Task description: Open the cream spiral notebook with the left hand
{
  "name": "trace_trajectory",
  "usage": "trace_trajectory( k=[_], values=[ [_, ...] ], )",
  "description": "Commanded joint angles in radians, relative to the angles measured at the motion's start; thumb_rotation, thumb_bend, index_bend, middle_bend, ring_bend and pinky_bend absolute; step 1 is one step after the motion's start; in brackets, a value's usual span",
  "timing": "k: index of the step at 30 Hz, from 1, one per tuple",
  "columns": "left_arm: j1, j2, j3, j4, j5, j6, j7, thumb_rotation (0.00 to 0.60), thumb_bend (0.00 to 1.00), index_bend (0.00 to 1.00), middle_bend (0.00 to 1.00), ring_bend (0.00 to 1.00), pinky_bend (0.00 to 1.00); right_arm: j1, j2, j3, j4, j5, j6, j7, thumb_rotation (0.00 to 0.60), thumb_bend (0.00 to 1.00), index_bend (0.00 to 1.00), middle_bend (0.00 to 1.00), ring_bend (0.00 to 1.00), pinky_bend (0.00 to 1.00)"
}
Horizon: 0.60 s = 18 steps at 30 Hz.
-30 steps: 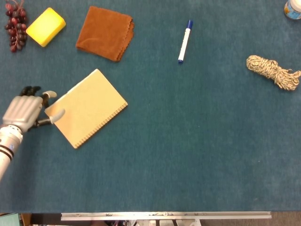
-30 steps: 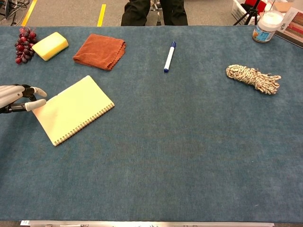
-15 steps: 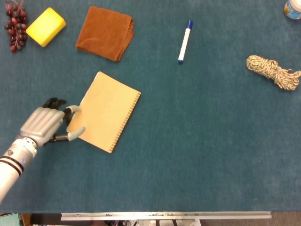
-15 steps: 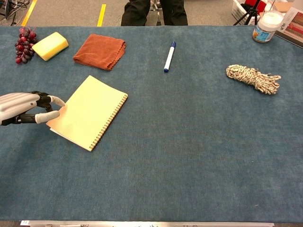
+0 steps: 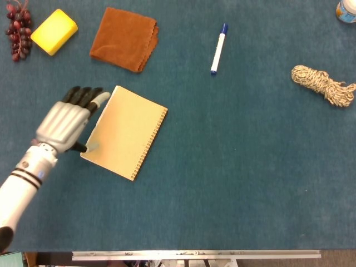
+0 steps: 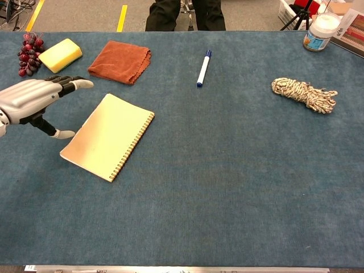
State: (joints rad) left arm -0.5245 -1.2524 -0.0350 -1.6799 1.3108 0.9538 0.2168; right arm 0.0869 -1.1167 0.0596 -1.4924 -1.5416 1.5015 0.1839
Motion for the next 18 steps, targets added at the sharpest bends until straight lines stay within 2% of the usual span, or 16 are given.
trace_trajectory(
  k=[1, 18],
  values=[
    [-0.028, -0.037, -0.017, 0.014, -0.008, -0.019, 0.012, 0.6, 0.17, 0.0, 0.01, 0.0, 0.0, -0.001, -0.001, -0.001, 0.0, -0.001, 0.001, 0.001, 0.6, 0.38, 0.54, 0.45, 0.4, 0.47],
    [-0.202, -0.245, -0.089, 0.098, -0.17, -0.135, 0.188, 0.6, 0.17, 0.0, 0.0, 0.0, 0.0, -0.007, 0.01, -0.003, -0.015, 0.012, -0.006, -0.02, 0.6, 0.38, 0.54, 0.45, 0.4, 0.47]
  ],
)
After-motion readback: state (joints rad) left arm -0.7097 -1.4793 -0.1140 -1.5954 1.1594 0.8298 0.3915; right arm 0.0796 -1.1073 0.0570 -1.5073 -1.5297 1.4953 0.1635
